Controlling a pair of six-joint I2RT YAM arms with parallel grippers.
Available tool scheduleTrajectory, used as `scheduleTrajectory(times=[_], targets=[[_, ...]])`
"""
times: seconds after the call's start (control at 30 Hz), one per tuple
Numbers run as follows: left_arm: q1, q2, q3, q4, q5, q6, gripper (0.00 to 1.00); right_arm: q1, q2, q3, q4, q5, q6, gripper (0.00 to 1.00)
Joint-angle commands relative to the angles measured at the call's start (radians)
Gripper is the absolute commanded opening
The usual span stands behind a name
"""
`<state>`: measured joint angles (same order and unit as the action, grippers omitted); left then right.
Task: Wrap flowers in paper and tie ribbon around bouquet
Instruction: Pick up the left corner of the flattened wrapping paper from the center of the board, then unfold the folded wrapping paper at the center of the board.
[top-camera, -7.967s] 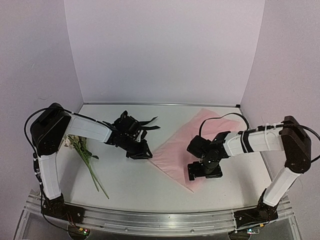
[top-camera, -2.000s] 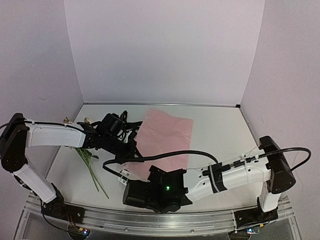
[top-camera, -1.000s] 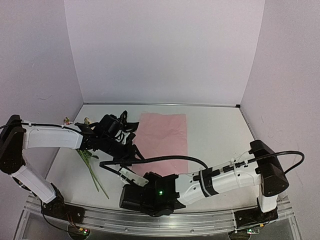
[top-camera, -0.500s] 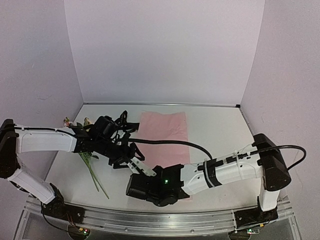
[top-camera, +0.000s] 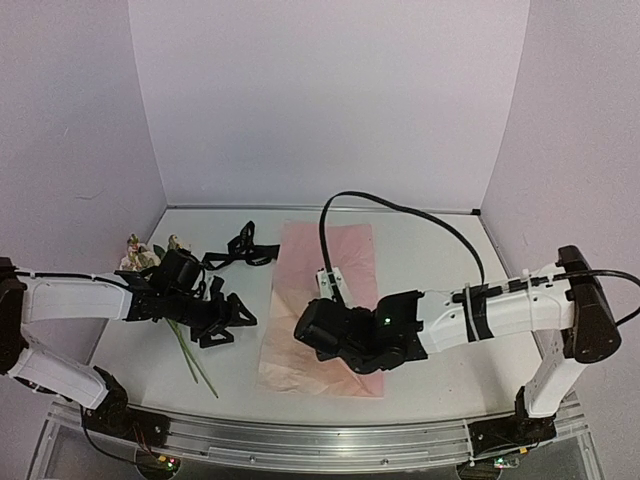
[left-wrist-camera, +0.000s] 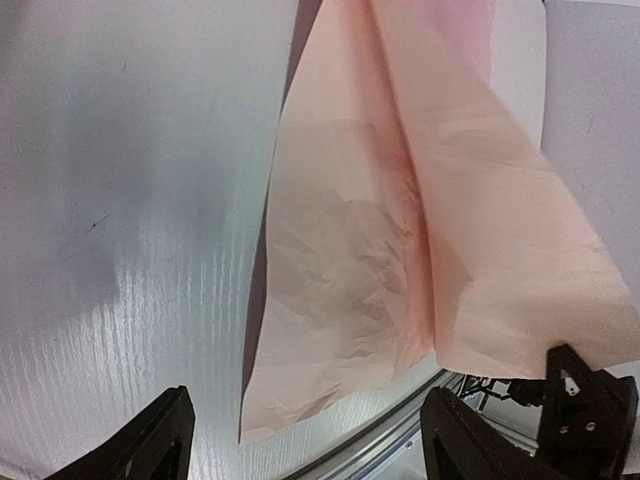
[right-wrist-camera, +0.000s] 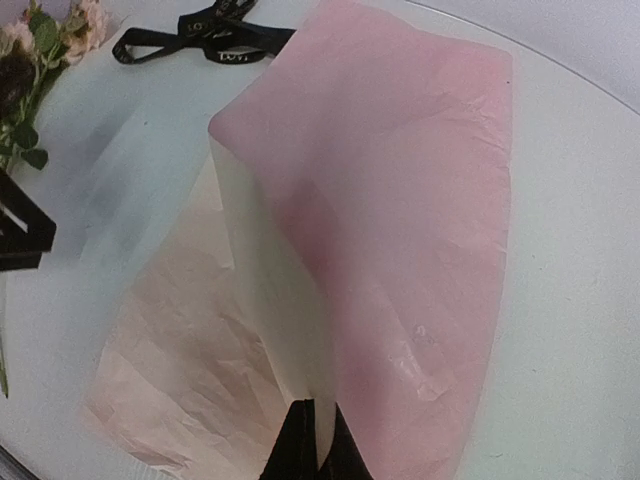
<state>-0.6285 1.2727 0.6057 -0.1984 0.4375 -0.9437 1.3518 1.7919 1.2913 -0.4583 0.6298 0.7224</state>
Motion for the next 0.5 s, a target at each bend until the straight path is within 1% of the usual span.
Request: scheduleTrajectory(times=[0.0, 0.13, 0.23, 0.3, 0.37, 0.47], targets=[[0.003, 0.07, 0.002, 0.071, 0.017, 0.053, 0.8, 0.001, -0.153, -0.078, 0.06, 0.118, 0.157, 0.0], [0.003, 0.141, 0.04, 0.074, 0.028, 0.109, 0.76, 0.0, -0.283, -0.178, 0.058, 0.239, 0.267, 0.0], [-0.006, 0.165, 0.098, 0.097, 0.056, 0.14, 0.72, 0.0, -0.358, -0.214, -0.024, 0.321, 0.363, 0.0], [-0.037, 0.178, 0.159, 0.11, 0.062, 0.167, 0.72, 0.0, -0.387, -0.22, -0.109, 0.363, 0.439, 0.0], [-0.072, 0.224, 0.22, 0.149, 0.096, 0.184, 0.71, 0.0, -0.416, -0.246, -0.147, 0.381, 0.507, 0.0], [-0.138, 0.33, 0.322, 0.186, 0.102, 0.197, 0.7, 0.0, -0.451, -0.273, -0.177, 0.391, 0.576, 0.0]])
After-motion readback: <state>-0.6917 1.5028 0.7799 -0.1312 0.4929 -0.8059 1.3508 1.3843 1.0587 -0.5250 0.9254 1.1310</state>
